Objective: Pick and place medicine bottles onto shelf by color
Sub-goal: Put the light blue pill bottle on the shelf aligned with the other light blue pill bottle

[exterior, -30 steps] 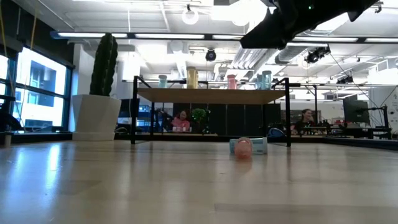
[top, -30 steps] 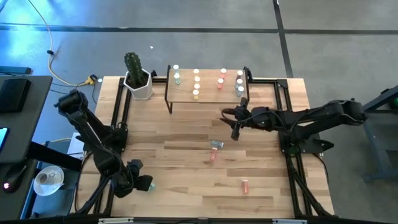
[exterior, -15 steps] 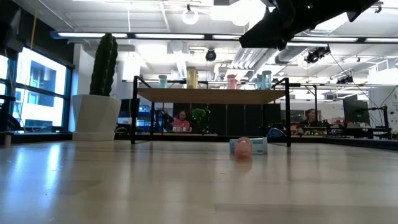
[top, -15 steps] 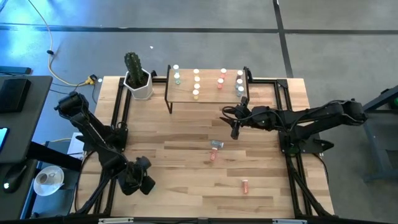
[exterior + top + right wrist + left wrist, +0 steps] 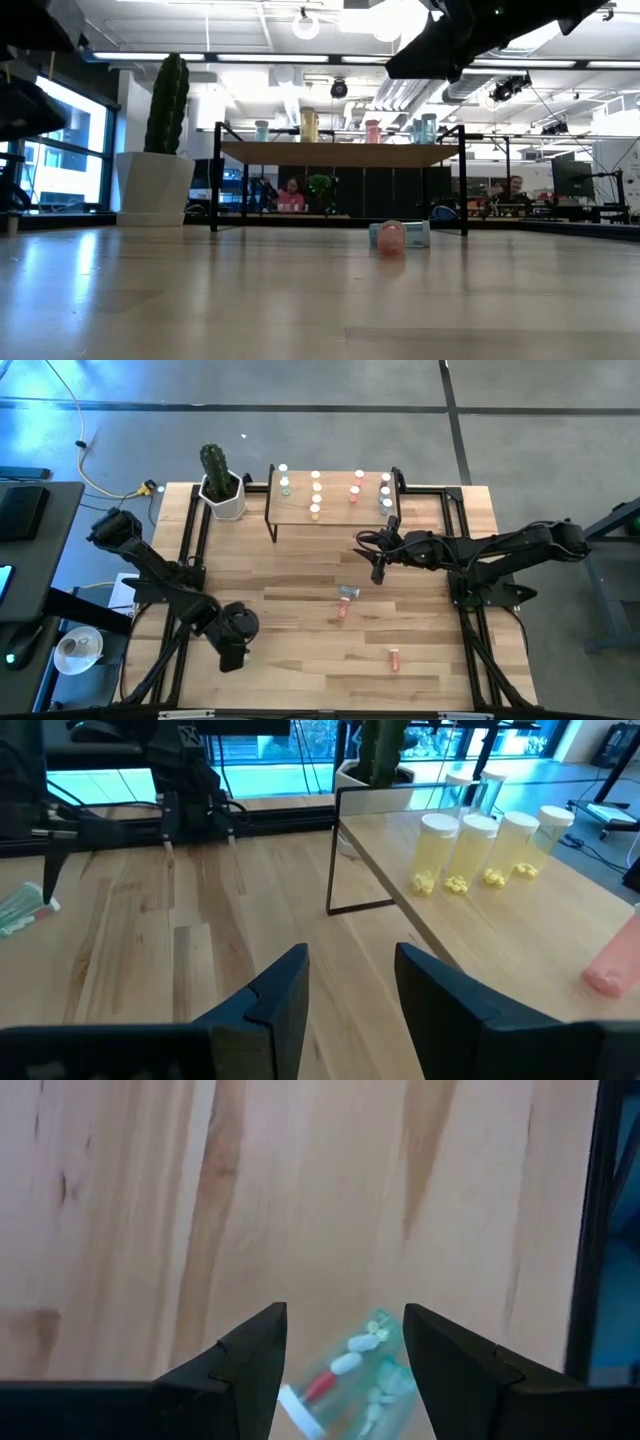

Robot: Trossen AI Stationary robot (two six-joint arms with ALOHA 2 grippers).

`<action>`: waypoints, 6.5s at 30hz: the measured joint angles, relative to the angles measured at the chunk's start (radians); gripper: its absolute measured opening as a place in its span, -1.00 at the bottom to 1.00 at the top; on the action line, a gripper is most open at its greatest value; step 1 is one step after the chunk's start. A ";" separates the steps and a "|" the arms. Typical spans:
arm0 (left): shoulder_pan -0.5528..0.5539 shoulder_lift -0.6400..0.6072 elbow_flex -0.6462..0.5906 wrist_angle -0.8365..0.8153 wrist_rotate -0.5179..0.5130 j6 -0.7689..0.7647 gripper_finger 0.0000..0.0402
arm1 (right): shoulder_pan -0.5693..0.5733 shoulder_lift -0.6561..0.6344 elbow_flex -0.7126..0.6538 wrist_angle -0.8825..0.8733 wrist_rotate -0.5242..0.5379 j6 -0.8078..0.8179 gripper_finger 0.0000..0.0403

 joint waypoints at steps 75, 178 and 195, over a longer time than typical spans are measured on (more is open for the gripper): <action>0.069 0.201 0.042 0.049 0.011 0.141 -0.57 | 0.004 0.001 0.000 -0.033 -0.038 0.064 -0.29; 0.628 0.196 0.042 1.093 0.134 -0.538 -0.56 | 0.408 0.502 0.220 0.311 0.358 -1.310 -0.62; 0.648 0.196 0.042 1.092 0.187 -0.316 -0.11 | 0.408 0.502 0.237 0.311 0.352 -1.302 -0.62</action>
